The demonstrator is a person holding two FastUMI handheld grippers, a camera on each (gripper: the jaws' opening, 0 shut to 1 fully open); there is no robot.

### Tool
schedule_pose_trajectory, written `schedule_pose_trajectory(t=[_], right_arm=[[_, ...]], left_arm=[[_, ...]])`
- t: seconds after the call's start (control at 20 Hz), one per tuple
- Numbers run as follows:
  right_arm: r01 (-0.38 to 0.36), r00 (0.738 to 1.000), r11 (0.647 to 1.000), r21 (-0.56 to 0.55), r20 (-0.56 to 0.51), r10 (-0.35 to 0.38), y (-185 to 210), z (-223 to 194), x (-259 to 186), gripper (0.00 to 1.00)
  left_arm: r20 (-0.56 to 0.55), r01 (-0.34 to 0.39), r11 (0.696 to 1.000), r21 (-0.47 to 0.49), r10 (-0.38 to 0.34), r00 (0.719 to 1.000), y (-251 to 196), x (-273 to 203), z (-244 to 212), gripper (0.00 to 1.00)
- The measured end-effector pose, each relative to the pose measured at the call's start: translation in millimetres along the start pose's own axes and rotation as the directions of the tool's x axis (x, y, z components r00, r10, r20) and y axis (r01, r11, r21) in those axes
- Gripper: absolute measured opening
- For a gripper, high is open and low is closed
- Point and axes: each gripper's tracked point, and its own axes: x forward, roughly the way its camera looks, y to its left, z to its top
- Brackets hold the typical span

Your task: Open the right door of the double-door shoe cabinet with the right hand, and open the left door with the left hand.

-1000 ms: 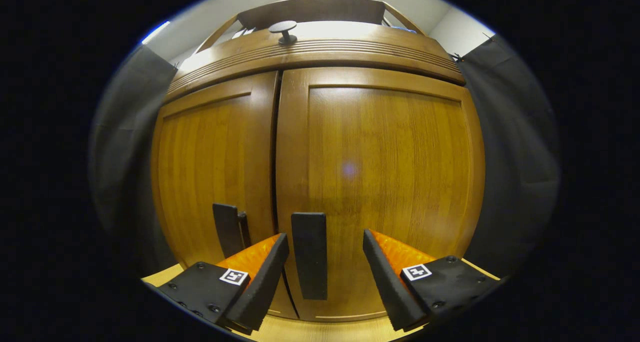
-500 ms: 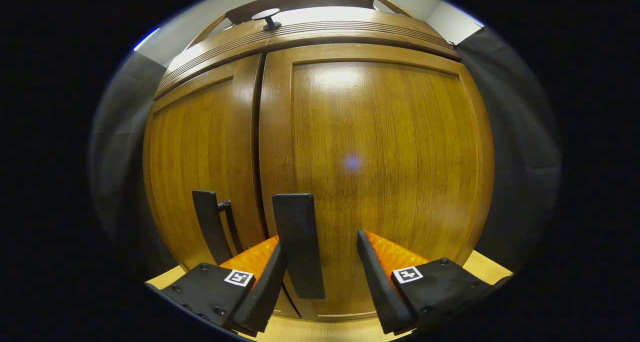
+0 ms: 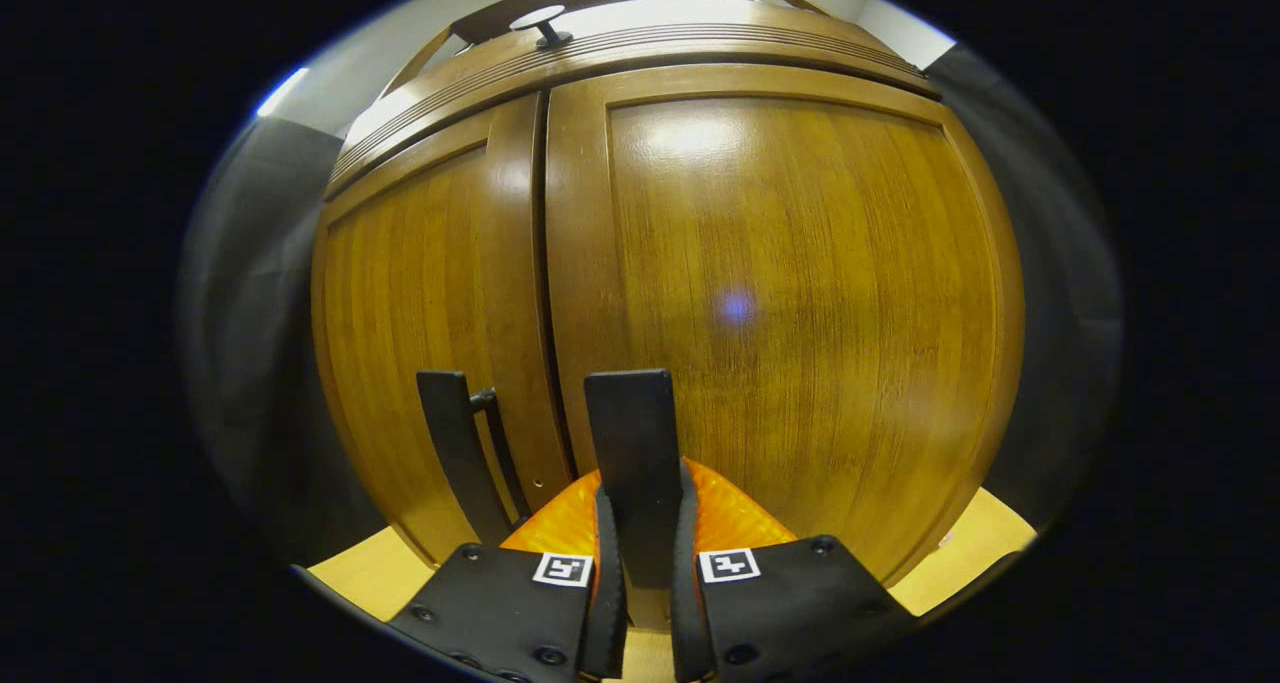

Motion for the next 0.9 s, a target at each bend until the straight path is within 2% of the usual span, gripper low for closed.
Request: schedule_pose_trajectory(t=[0.05,0.1,0.3,0.45,0.7,0.75,0.8,0.85,0.9], right_arm=[[0.004,1.0,1.0,-0.015,0.003,-0.004,0,1,-2,0.26],[0.0,1.0,1.0,-0.011,0.004,0.0,0,2,-6,0.26],[-0.055,0.998,0.998,0.023,0.006,0.055,6,7,-19,0.26],[-0.07,0.998,0.997,0.025,0.003,0.07,7,7,-22,0.26],[-0.051,0.998,0.998,0.029,0.024,0.051,4,9,-21,0.25],[-0.05,0.999,0.998,0.031,0.024,0.049,5,10,-21,0.21],[-0.049,0.999,0.998,0.034,0.025,0.048,5,10,-22,0.25],[-0.048,0.999,0.998,0.036,0.027,0.047,5,11,-22,0.21],[-0.044,0.999,0.998,0.036,0.029,0.043,5,12,-22,0.25]], left_arm=[[-0.006,0.004,1.0,-0.003,-0.004,1.0,-2,-2,-3,0.92],[-0.012,0.004,1.0,-0.003,-0.004,1.0,-2,-3,-6,0.95],[-0.024,0.014,1.0,0.007,-0.014,1.0,-4,-2,-12,0.95],[-0.029,0.022,1.0,0.003,-0.022,0.999,-7,1,-16,0.95],[-0.036,0.06,0.998,-0.023,-0.061,0.998,-20,9,-22,0.95],[-0.041,0.07,0.997,-0.025,-0.071,0.997,-24,12,-25,0.95],[-0.044,0.076,0.997,-0.025,-0.077,0.996,-27,14,-27,0.95],[-0.047,0.083,0.996,-0.023,-0.084,0.995,-28,14,-30,0.95],[-0.05,0.089,0.996,-0.021,-0.09,0.995,-31,16,-31,0.92]])
